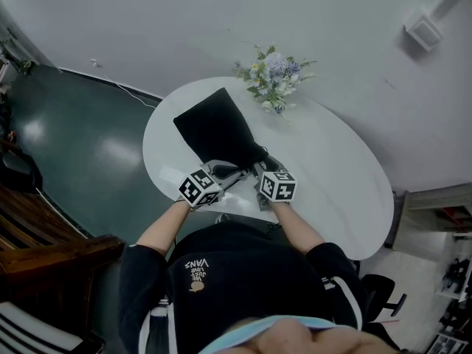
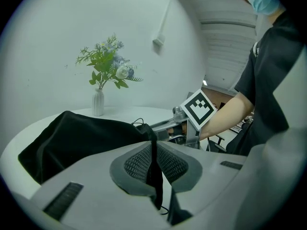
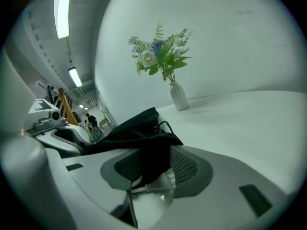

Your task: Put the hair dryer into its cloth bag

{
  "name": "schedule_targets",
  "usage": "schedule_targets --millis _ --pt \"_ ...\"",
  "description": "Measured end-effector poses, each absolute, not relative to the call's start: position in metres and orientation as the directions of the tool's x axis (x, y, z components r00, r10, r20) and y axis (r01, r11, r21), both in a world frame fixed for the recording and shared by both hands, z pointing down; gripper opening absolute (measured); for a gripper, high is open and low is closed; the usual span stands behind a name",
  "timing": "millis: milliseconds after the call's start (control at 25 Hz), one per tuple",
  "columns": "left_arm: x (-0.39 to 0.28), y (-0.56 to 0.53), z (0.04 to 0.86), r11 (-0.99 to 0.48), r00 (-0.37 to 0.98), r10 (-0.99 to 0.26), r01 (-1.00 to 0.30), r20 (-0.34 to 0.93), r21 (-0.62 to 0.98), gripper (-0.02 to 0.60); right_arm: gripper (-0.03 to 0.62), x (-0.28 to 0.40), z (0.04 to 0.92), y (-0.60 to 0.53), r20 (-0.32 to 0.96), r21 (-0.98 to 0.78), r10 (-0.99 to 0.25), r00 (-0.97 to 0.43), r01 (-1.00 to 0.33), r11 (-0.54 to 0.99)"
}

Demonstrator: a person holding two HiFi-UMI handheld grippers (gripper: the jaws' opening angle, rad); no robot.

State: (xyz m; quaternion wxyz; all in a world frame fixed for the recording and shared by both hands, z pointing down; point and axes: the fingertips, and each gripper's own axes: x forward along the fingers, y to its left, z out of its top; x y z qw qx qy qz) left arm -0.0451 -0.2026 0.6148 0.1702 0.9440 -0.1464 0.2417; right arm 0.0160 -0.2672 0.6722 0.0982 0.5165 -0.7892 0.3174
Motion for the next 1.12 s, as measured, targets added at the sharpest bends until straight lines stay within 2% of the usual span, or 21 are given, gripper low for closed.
schedule_targets --millis 240,600,920,1120 --pt "-0.034 -0.191 0.630 -0.904 0.811 -0.218 -0.378 0.543 0.201 0.037 0.158 0.037 0.673 -0.249 0.497 -0.404 -0.754 -0.430 -0.883 0.238" --pt "-0.019 -0.181 0.627 -0.867 0.788 -0.299 -0.459 0.538 0.191 0.037 0.158 0.044 0.656 -0.216 0.492 -0.388 -0.729 -0.475 -0.870 0.305" --pt "-0.026 -0.176 0.615 -0.771 0.727 -0.487 -0.618 0.484 0.152 0.037 0.156 0.049 0.625 -0.188 0.461 -0.337 -0.713 -0.528 -0.848 0.410" --pt "-0.024 -0.163 0.593 -0.708 0.690 -0.573 -0.689 0.442 0.158 0.035 0.081 0.056 0.602 -0.170 0.416 -0.298 -0.722 -0.553 -0.833 0.467"
